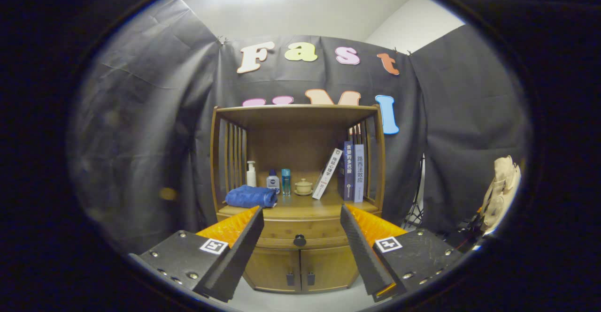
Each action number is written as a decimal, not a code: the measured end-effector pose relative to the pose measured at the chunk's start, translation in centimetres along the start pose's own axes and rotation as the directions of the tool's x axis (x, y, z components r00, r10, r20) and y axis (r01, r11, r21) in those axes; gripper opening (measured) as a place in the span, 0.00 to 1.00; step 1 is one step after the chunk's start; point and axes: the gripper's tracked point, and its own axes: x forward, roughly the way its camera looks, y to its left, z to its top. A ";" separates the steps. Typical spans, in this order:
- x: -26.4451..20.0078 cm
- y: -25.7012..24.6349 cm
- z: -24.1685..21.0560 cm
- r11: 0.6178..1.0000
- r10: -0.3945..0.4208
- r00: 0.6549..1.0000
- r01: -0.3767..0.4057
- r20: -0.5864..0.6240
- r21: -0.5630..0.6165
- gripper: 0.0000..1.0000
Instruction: Pull open the drawer, take out the items inside it, and place them on the countertop above the cabinet.
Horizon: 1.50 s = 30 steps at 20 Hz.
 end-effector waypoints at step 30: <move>23.2 1.2 -24.2 0.999 0.016 0.980 -0.024 -0.198 -0.038 0.33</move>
